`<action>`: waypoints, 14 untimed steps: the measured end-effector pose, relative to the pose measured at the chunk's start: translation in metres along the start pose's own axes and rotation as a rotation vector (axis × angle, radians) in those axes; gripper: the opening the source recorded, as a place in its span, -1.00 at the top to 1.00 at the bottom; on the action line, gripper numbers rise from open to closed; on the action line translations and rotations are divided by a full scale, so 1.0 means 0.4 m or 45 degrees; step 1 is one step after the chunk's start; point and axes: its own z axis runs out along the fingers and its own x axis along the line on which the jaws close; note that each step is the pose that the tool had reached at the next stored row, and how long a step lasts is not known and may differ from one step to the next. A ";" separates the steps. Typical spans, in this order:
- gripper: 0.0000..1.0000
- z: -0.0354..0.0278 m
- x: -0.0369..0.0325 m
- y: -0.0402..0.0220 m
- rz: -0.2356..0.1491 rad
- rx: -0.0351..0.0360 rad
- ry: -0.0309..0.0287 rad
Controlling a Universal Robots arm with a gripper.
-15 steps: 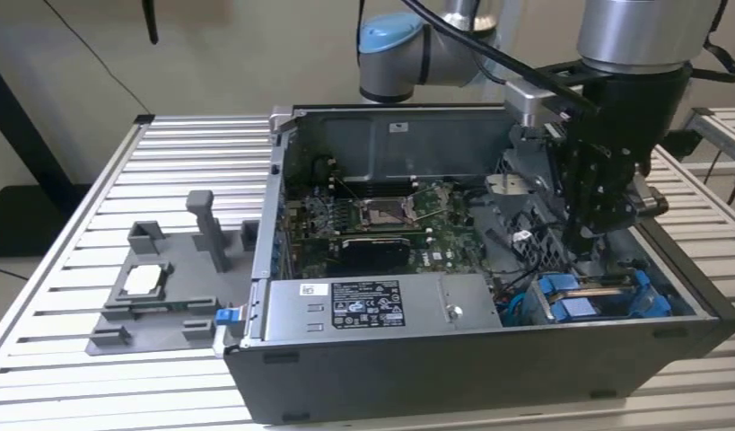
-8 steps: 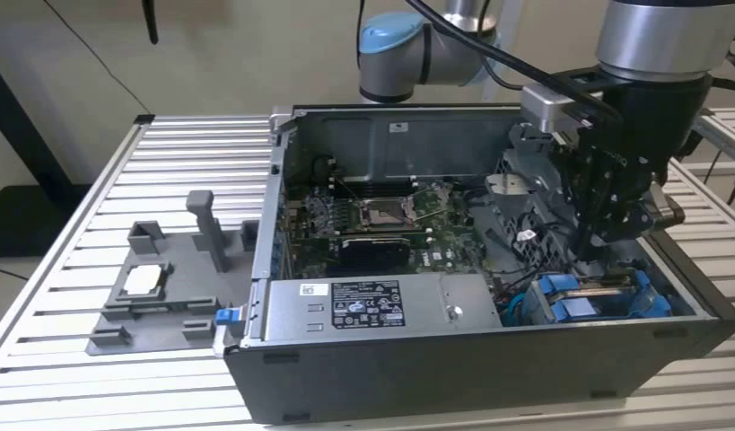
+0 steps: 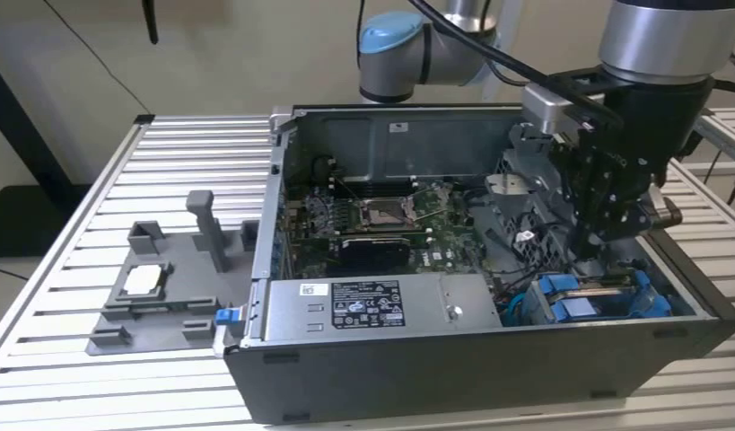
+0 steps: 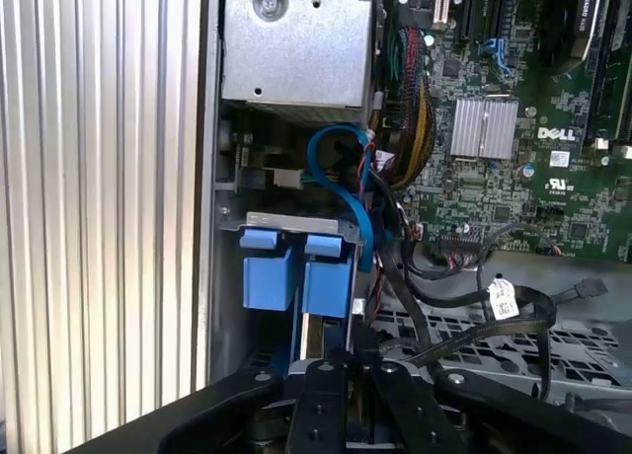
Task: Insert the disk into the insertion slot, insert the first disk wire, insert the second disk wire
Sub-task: 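Insert the second disk wire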
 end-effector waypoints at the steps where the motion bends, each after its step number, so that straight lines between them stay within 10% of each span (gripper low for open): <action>1: 0.69 0.000 0.002 0.000 0.001 -0.0004 -0.0190; 5: 0.69 0.001 0.012 -0.002 0.004 -0.0178 -0.0672; 14: 0.69 0.007 0.037 -0.025 0.000 -0.1055 -0.1079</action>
